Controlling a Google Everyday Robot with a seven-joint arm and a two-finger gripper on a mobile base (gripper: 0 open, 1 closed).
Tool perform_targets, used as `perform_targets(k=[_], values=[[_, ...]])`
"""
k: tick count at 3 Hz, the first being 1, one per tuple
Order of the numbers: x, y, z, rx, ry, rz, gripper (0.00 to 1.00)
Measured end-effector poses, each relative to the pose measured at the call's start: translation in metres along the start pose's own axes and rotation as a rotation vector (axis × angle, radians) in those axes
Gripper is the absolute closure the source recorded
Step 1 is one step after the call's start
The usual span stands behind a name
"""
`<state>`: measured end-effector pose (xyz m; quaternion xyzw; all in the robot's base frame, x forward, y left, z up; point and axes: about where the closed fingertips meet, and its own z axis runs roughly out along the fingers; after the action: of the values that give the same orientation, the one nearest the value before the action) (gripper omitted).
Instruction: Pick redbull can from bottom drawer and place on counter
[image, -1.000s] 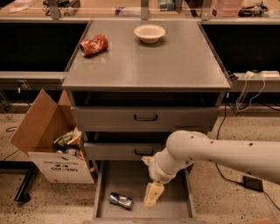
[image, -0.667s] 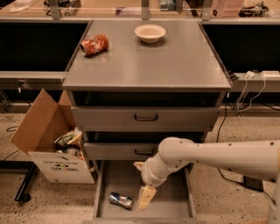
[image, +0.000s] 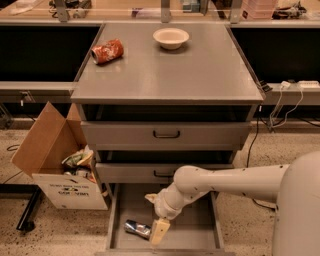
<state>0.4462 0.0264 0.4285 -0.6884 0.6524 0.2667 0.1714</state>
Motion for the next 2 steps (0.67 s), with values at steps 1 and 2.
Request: perform_targets(k=[1,2], values=[[0.014,-0.024,0.023,0.018,-0.048,0.036,0.00],[0.046,-0.065,0.071,0.097,-0.142,0.098,0.00]])
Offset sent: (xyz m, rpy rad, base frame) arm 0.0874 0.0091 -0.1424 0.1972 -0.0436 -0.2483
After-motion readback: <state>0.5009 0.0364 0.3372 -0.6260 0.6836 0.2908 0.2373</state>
